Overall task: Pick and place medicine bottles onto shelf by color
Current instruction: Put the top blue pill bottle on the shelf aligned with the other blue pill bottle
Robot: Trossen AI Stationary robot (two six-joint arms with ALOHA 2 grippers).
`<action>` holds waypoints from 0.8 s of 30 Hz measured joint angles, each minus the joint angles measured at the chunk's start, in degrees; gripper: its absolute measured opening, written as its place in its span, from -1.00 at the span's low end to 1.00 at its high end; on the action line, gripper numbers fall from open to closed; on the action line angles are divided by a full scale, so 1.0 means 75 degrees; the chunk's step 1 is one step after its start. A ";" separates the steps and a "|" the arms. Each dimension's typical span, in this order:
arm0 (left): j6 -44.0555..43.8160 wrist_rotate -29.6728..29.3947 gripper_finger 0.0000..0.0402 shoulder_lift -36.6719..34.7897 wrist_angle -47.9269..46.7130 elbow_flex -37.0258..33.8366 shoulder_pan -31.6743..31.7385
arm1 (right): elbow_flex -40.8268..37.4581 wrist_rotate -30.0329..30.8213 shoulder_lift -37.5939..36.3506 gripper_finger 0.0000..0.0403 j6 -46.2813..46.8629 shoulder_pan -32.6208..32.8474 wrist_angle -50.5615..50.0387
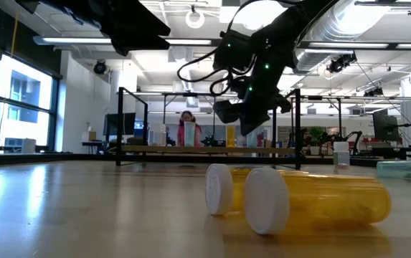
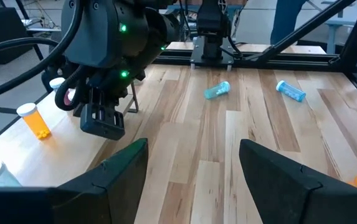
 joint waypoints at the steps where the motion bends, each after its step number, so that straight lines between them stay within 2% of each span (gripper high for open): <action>1: 0.0000 0.0001 0.20 0.0000 0.0000 0.0000 0.0000 | 0.0000 -0.0001 0.0000 -1.00 0.0000 0.0000 -0.0058; 8: 0.0000 -0.0009 0.20 0.0000 0.0000 0.0000 0.0000 | 0.0000 0.0043 0.0000 -1.00 0.0472 0.0011 -0.0697; 24: -0.0003 -0.0009 0.20 0.0000 0.0000 0.0000 0.0000 | 0.0000 -0.0030 0.0000 -1.00 0.0128 -0.0058 0.0062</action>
